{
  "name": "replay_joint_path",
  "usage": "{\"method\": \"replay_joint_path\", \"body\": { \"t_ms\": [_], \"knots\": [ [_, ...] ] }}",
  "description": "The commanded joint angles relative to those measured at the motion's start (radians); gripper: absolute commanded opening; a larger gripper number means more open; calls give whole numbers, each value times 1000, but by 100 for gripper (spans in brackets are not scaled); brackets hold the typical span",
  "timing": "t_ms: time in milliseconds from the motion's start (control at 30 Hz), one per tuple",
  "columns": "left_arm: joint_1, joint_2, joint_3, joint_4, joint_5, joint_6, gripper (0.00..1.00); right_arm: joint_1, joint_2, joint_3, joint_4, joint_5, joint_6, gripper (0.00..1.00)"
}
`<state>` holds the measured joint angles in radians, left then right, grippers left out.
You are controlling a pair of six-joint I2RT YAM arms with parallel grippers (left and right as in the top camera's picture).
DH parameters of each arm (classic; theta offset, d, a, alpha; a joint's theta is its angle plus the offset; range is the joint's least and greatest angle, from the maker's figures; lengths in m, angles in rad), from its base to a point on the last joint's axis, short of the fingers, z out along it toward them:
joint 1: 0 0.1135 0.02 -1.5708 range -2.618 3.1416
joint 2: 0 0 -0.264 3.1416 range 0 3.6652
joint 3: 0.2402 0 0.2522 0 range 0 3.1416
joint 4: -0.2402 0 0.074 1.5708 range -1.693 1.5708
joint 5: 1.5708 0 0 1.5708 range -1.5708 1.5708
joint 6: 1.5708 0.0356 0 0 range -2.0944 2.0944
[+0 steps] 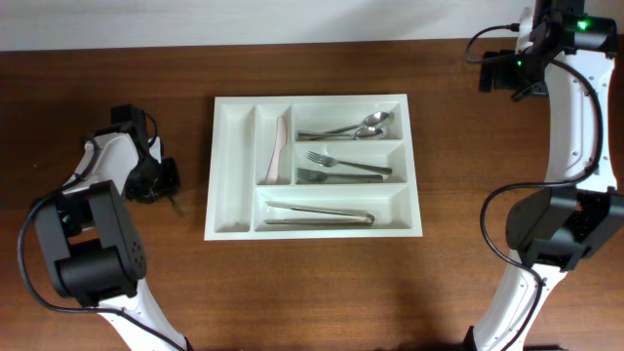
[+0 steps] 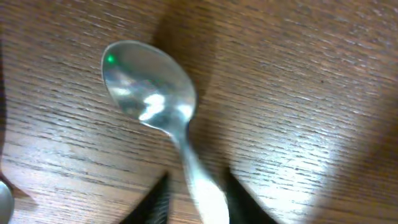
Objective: Pack container
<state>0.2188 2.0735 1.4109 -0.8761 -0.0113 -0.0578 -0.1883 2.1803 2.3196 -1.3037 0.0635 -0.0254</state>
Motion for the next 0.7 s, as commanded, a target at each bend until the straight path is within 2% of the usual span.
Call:
{"method": "replay_joint_path", "body": {
  "t_ms": [0,200,333,367,667],
  "knots": [
    [0,58,-45,11,23,-10,22,4,3,-3,3,12,12,99],
    [0,58,-45,31,23,-10,16,4,3,-3,3,12,12,99],
    [0,58,-45,39,23,-10,7,4,3,-3,3,12,12,99],
    [0,58,-45,40,23,-10,2,4,3,-3,3,12,12,99],
    [0,58,-45,43,23,-10,2,4,3,-3,3,12,12,99]
  ]
}}
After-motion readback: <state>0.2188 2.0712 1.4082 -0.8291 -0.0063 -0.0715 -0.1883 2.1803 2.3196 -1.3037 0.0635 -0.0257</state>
